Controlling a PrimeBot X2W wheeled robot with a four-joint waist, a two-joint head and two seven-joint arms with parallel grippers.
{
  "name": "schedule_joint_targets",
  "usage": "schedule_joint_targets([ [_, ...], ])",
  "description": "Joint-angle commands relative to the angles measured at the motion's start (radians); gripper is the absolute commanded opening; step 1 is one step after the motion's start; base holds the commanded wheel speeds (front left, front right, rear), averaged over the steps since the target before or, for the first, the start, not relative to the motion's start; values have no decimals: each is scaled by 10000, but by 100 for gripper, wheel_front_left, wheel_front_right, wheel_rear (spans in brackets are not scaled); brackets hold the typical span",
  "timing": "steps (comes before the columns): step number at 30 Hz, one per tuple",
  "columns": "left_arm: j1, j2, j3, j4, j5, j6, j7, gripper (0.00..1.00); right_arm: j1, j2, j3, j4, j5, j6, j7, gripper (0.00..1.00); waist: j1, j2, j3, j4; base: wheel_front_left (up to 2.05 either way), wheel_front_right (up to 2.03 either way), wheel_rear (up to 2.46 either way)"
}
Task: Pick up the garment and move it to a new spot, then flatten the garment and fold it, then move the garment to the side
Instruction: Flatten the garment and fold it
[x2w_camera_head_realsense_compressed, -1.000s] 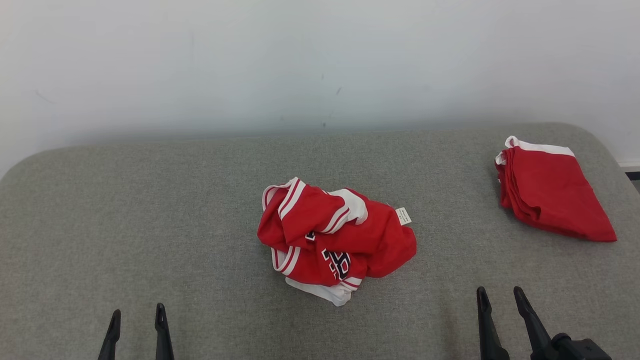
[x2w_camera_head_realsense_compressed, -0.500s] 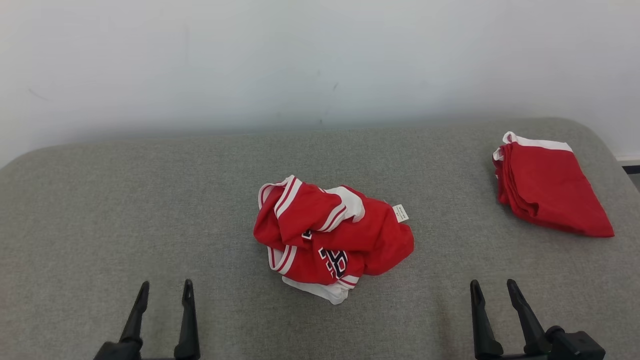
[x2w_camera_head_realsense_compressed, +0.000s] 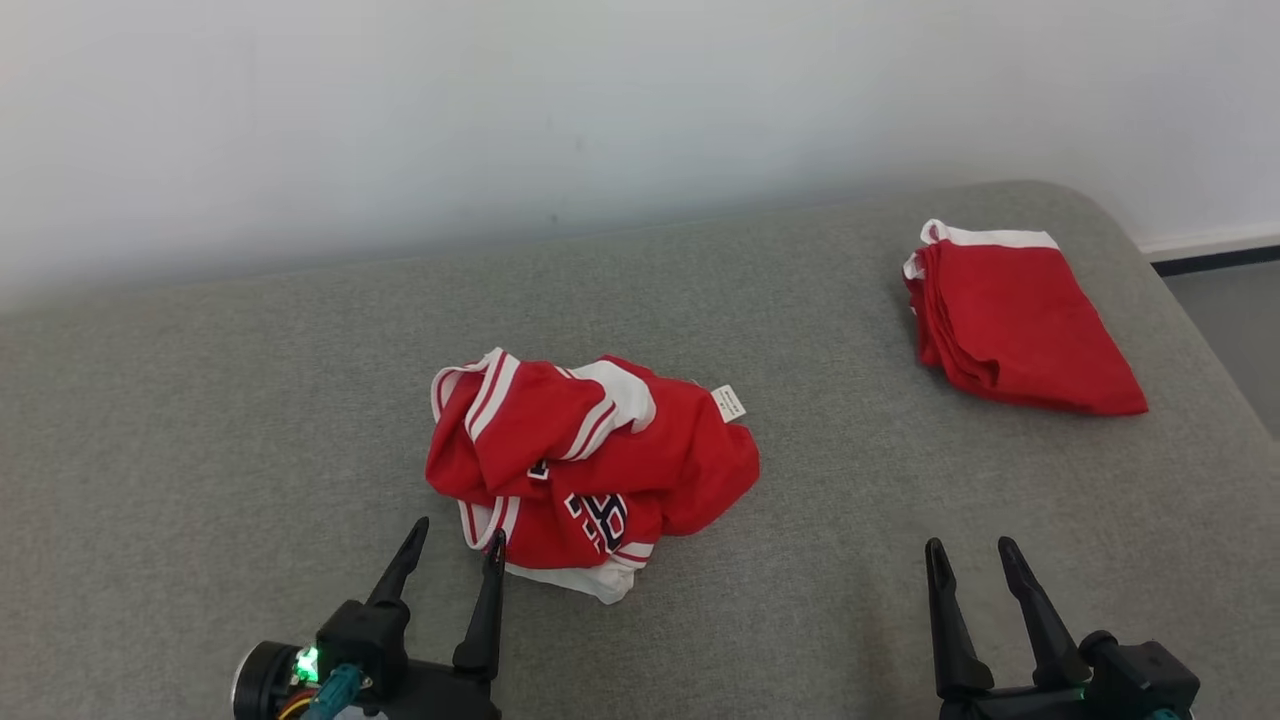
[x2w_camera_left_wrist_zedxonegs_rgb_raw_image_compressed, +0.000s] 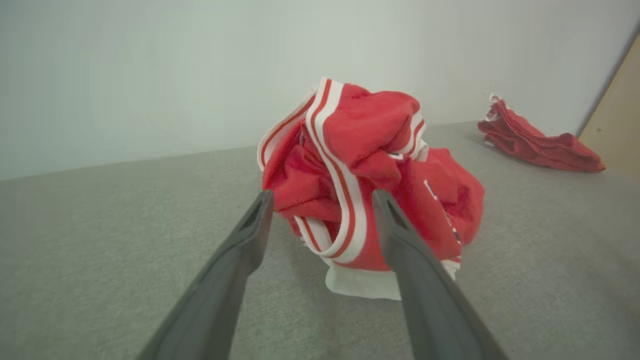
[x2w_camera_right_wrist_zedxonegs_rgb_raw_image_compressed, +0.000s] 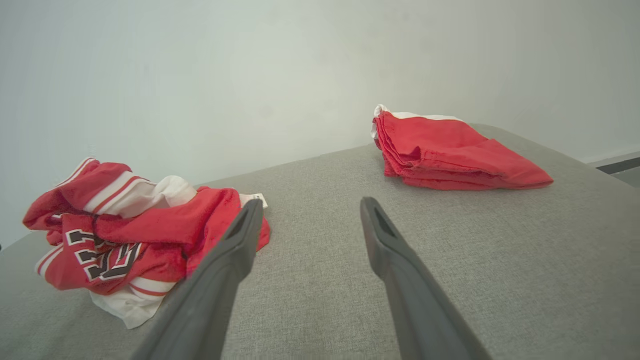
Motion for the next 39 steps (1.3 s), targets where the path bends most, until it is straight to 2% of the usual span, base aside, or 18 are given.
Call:
schedule_joint_targets([
  [1, -355, 94, -125, 369, -35, -68, -21, 100, -159, -5, -2, 9, 103, -25, -5, 100, -1, -1, 313, -468, 0, 0, 0],
  [6, -814, 294, -418, 1477, -195, -44, -24, 100, -186, -3, 41, 43, 132, -25, -4, 100, -1, -1, 446, -858, 0, 0, 0],
  [13, -1346, 556, -937, 2567, -497, -43, -23, 100, -207, -3, 29, 63, 87, -25, -5, 100, -1, -1, 431, -1016, 0, 0, 0],
  [14, -1449, 554, -974, 2624, -576, -43, -23, 45, -203, -5, 16, 62, 74, -25, -5, 100, -1, -1, 407, -1016, 0, 0, 0],
  [15, -1499, 550, -1000, 2651, -649, -44, -23, 0, -179, -6, -10, 53, 58, -25, -5, 100, -1, -1, 384, -1002, 0, 0, 0],
  [19, -1465, 565, -1224, 2682, -953, -45, -21, 0, -29, 0, -67, 34, 32, -25, -3, 100, -1, -1, 279, -800, 0, 0, 0],
  [23, -1212, 561, -1413, 2005, -1212, -45, -23, 0, 202, -9, -220, 42, 141, -25, -3, 100, -1, -1, 52, -302, 0, 0, 0],
  [29, -676, 1053, -1954, 692, -1473, -46, -23, 0, 492, -12, -233, 66, 296, -25, -5, 100, -1, -1, -323, 823, 0, 0, 0],
  [35, 108, 1551, -1839, -579, -1676, -46, -23, 0, 518, -6, -202, 36, 426, -25, -5, 100, -1, -1, -503, 1734, 0, 0, 0],
  [39, 821, 1698, -1684, -1333, -1960, 62, 101, 0, 559, -5, -224, 25, 475, -24, -3, 100, -1, -1, -478, 2065, 0, 0, 0],
])
